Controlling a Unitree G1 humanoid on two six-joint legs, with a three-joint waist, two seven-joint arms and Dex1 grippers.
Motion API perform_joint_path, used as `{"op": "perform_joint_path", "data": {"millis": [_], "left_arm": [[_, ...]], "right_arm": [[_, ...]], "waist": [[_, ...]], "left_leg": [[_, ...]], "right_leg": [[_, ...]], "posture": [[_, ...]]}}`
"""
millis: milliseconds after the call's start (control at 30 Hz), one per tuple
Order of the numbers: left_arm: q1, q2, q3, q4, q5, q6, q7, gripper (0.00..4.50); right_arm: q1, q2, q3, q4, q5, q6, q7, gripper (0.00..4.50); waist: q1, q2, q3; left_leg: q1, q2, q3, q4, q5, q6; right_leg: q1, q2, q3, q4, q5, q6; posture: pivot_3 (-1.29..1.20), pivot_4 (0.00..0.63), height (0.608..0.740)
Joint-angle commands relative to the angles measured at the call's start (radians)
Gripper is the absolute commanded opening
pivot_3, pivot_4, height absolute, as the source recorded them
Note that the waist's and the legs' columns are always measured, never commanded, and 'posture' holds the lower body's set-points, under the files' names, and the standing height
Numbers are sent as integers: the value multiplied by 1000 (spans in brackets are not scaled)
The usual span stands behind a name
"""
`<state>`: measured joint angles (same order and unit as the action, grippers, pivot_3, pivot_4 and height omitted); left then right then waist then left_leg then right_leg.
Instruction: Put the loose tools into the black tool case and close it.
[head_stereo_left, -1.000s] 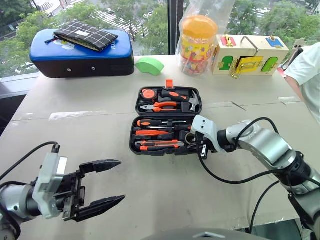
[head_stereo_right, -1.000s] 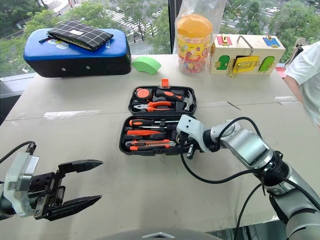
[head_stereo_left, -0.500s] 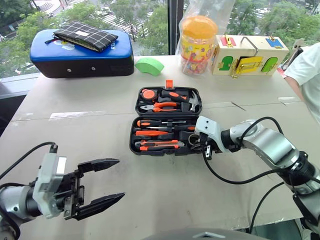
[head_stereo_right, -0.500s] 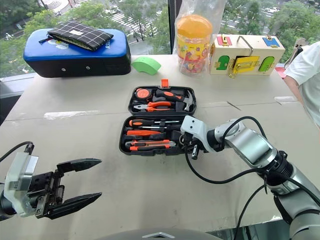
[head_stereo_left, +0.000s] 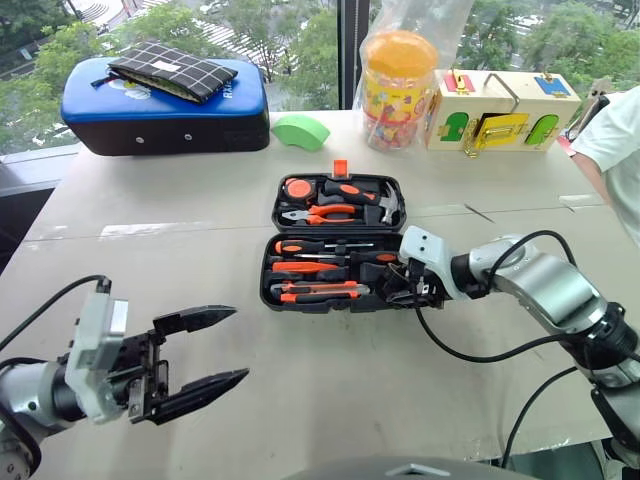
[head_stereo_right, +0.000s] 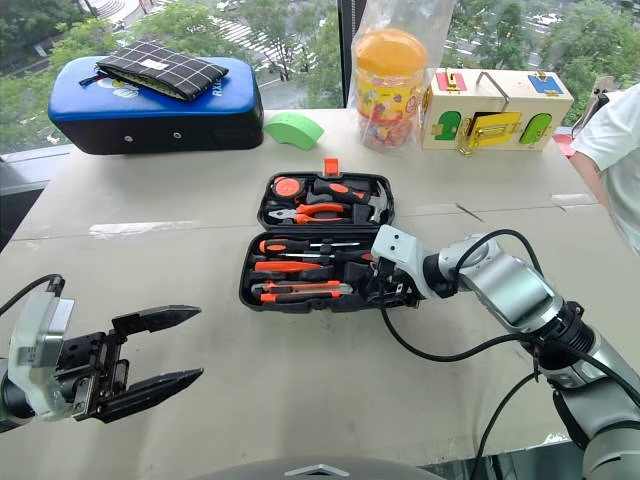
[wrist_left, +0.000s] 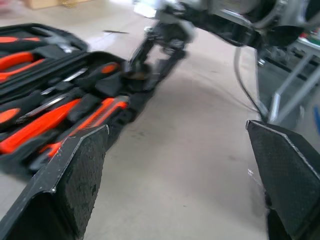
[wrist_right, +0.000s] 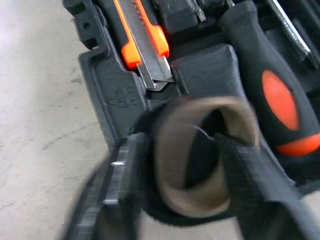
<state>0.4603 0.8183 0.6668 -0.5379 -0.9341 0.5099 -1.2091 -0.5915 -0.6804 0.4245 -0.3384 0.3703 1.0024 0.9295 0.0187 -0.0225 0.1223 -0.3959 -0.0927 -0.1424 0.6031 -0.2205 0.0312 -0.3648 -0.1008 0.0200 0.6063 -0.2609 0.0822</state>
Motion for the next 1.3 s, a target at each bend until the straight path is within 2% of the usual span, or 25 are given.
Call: {"op": "perform_joint_path", "data": {"millis": [33,133,267,300,333,400,500,600,733,833,967,1133,1300], "left_arm": [[-172,73,5,197,-42,96,105,4500],[-349,124,-43,393,-26,147,119,4500],[-423,-117,-279,421,160,4,244,4500],[-446,-141,-300,443,195,-8,280,4500],[-463,-150,-307,461,216,-13,303,4500],[-521,-162,-336,481,247,1,344,4500],[-612,-177,-371,502,302,39,451,4500],[-761,-183,-421,538,351,182,597,4500],[-922,-239,-434,584,337,286,685,4500],[-1068,-284,-438,712,380,328,778,4500],[-1213,-292,-457,974,478,268,816,4500],[-1302,-267,-481,1199,548,236,764,4500],[-1320,-242,-469,1306,562,265,708,2288]], "right_arm": [[9,22,-140,-97,117,17,19,2460],[12,64,-267,-117,214,90,-25,2460],[42,54,-311,-176,261,109,-42,2460],[49,53,-310,-183,259,103,-50,2460],[55,52,-310,-189,259,98,-57,2460],[57,61,-311,-183,263,99,-76,2460],[26,92,-278,-118,190,62,-155,2460],[-59,175,-279,67,77,20,-306,2460],[-165,260,-323,292,14,20,-423,2460],[-252,305,-327,492,-37,-11,-470,2460],[-368,361,-338,774,-73,-88,-475,2460],[-442,398,-312,995,-112,-173,-398,2460],[-483,419,-352,1135,-117,-220,-353,2508]], "waist": [[-3,0,1],[-7,0,1],[-5,3,-1],[-6,2,-1],[-6,-6,-1],[-6,-13,0],[-3,-11,1],[-4,-10,2],[-5,-12,1],[-5,-16,-1],[-22,-17,-2],[-45,-17,-2],[-61,-18,-3]], "left_leg": [[0,0,-2,0,1,-1],[1,1,-2,0,1,-2],[2,-2,0,-1,1,-1],[2,-2,1,-2,1,-1],[2,-2,1,-2,1,-1],[-1,0,1,-3,6,-1],[-3,2,-1,-3,5,-2],[-2,1,0,-2,5,-7],[-2,0,-1,-2,10,-6],[-3,0,-2,-3,12,-9],[-1,0,3,-4,12,-9],[0,0,5,-4,12,-9],[1,1,4,-3,12,-9]], "right_leg": [[0,1,-2,1,0,1],[-1,5,-1,2,2,3],[-1,3,3,2,3,4],[-1,2,4,1,3,4],[-1,2,4,1,3,4],[-6,0,4,3,3,3],[-8,1,2,3,6,-1],[-7,2,3,4,6,-1],[-7,7,3,6,7,0],[-11,8,2,8,7,0],[-13,7,-1,12,7,-1],[-14,6,-1,18,7,-1],[-14,5,-2,19,7,0]], "posture": [[0,150,740],[0,150,740],[0,150,740],[0,150,740],[0,150,740],[0,150,740],[0,150,740],[0,150,740],[0,150,740],[0,150,740],[0,150,740],[0,150,740],[0,150,740]]}}
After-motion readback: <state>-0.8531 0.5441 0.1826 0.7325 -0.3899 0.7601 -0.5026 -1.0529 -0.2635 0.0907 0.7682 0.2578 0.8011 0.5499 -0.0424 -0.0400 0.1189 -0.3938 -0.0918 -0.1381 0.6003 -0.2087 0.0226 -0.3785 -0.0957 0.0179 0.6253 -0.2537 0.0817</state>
